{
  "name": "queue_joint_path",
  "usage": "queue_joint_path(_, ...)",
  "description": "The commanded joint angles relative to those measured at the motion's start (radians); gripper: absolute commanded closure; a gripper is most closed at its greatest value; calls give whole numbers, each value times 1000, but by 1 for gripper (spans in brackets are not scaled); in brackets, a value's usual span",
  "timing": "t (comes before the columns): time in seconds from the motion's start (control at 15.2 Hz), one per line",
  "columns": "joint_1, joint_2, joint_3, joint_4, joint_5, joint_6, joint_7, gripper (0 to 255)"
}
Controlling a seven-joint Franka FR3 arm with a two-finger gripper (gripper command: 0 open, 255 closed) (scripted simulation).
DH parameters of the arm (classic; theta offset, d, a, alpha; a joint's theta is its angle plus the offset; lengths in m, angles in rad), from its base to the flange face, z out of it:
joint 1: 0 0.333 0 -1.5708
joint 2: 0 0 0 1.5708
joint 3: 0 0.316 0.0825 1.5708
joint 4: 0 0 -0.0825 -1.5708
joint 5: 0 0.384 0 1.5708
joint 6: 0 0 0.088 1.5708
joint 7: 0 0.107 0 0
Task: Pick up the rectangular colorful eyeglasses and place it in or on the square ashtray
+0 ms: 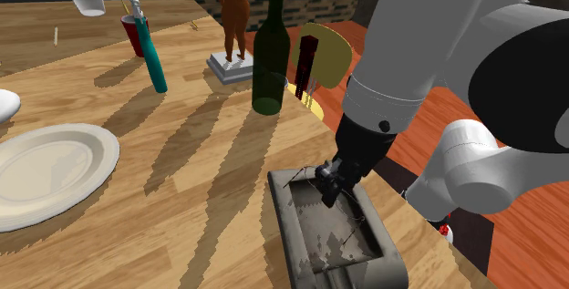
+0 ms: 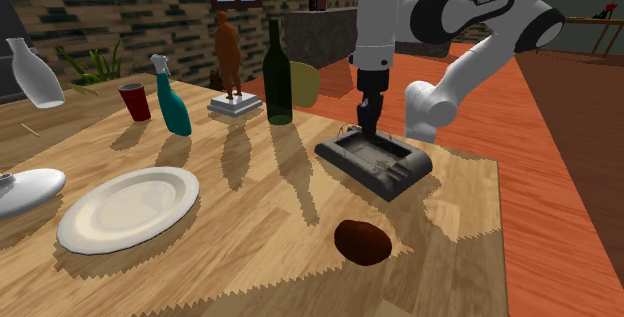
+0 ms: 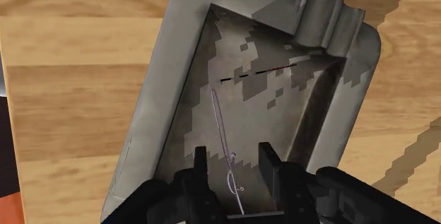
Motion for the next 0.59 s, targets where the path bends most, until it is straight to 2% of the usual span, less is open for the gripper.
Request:
queue_joint_path(0.0, 0, 0, 0, 0, 0, 0, 0, 0)
queue_joint_path(0.26, 0, 0, 0, 0, 0, 0, 0, 0)
queue_joint_path(0.53, -15, 4, -51, 118, -43, -118, 10, 0)
